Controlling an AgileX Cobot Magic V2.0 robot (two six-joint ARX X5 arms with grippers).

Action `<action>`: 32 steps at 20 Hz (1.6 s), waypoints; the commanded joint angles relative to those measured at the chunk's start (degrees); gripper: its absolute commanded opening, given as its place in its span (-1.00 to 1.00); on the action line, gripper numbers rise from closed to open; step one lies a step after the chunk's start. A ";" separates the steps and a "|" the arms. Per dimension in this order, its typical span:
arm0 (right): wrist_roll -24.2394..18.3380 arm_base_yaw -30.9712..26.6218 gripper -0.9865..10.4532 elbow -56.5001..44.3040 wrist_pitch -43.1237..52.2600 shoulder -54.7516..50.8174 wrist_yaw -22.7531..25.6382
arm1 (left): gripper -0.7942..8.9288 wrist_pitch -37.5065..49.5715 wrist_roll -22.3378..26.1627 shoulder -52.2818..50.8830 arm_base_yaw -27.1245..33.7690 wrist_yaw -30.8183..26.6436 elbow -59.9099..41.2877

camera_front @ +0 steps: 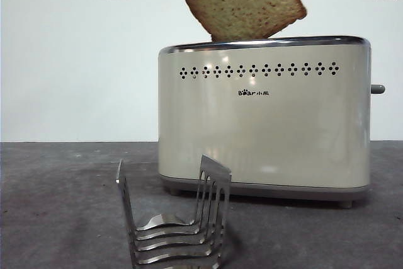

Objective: Pick up a slice of bread from the rack,put the bread on the toaster,press the button

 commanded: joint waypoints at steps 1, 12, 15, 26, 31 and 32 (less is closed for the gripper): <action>-0.68 0.04 -0.83 0.17 0.31 0.02 0.02 | -0.86 -0.02 -0.61 0.74 -0.48 -0.11 0.09; -0.66 0.04 -0.83 0.17 0.31 0.02 0.02 | -0.86 1.18 -1.84 11.26 -2.86 -4.61 0.09; -0.68 0.04 -0.83 0.17 0.20 0.02 0.02 | -0.86 3.45 -1.88 13.75 -2.86 -4.83 0.09; -0.68 0.04 -0.83 0.17 -0.02 0.02 0.09 | 0.13 9.84 -6.62 13.11 -3.23 -6.12 0.17; -0.63 0.04 -0.83 0.17 0.22 0.04 2.01 | 0.13 10.14 -9.66 7.02 -3.26 -6.10 0.20; -0.37 0.04 -0.83 0.17 0.63 0.02 1.99 | 0.13 10.19 -12.48 5.29 -3.28 -6.08 0.20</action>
